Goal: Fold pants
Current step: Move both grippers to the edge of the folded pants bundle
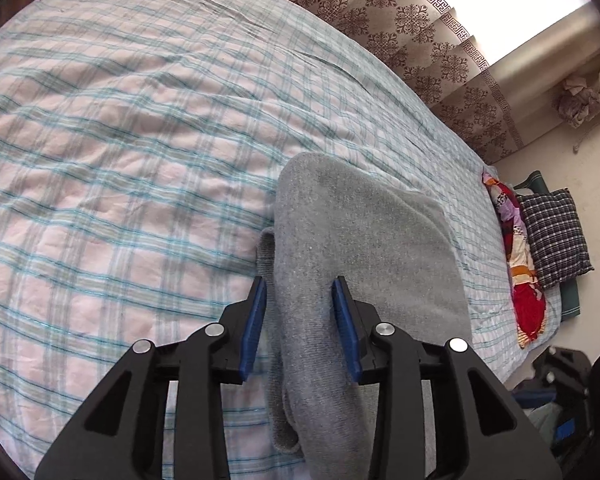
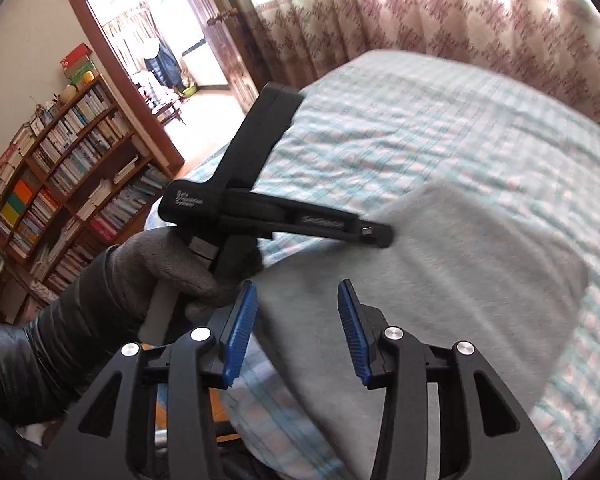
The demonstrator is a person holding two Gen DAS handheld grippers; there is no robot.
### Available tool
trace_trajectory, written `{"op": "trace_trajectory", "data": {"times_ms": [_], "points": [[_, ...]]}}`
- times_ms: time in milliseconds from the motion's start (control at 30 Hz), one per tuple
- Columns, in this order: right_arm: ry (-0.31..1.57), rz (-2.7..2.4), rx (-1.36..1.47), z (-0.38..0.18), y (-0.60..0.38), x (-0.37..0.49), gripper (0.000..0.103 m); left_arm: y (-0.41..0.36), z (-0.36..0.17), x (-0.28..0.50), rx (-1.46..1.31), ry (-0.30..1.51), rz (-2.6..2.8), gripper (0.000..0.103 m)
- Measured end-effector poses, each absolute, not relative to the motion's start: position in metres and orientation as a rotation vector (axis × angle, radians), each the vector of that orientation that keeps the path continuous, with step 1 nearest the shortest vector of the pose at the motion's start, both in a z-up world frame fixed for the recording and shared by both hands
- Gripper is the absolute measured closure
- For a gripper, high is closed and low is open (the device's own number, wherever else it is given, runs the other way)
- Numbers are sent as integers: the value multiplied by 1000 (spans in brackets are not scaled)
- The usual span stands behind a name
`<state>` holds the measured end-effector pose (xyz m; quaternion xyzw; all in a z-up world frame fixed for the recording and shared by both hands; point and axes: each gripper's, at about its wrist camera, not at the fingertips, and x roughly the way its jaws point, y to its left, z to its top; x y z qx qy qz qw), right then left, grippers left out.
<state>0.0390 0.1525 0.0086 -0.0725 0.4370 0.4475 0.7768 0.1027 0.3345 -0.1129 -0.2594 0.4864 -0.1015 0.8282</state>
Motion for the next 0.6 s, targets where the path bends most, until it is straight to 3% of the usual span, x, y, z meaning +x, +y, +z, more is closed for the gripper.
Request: {"op": "trace_trajectory", "data": {"times_ms": [367,600], "points": [[1010,740,-177,-8,58,41,60,290,-51,76,-319,929,-190,63],[1079,789,-243,-42,54,21,60,251,-70,59,-248,985,-220,63]]}}
